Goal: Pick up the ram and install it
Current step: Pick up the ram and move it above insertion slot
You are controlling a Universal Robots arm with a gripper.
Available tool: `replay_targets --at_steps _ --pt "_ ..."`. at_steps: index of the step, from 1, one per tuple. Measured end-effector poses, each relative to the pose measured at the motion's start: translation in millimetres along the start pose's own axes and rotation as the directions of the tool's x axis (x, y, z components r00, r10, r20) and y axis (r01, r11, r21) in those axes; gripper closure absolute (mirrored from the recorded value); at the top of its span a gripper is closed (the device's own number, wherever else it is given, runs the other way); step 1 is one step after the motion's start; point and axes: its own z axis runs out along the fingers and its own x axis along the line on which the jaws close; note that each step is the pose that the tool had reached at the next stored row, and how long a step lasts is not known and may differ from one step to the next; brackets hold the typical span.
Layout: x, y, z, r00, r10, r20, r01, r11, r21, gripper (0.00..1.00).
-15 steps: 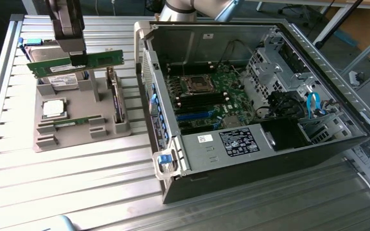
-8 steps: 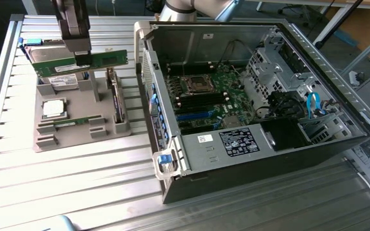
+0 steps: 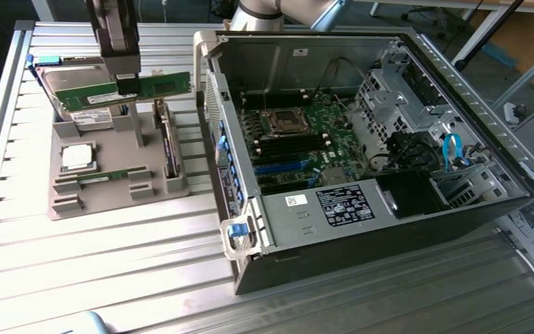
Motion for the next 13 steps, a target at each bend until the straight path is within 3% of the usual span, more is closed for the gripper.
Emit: replay_targets --at_steps 13 --pt "1.2 -11.1 -0.1 1.0 0.0 -0.0015 0.0 1.0 -0.0002 0.86"
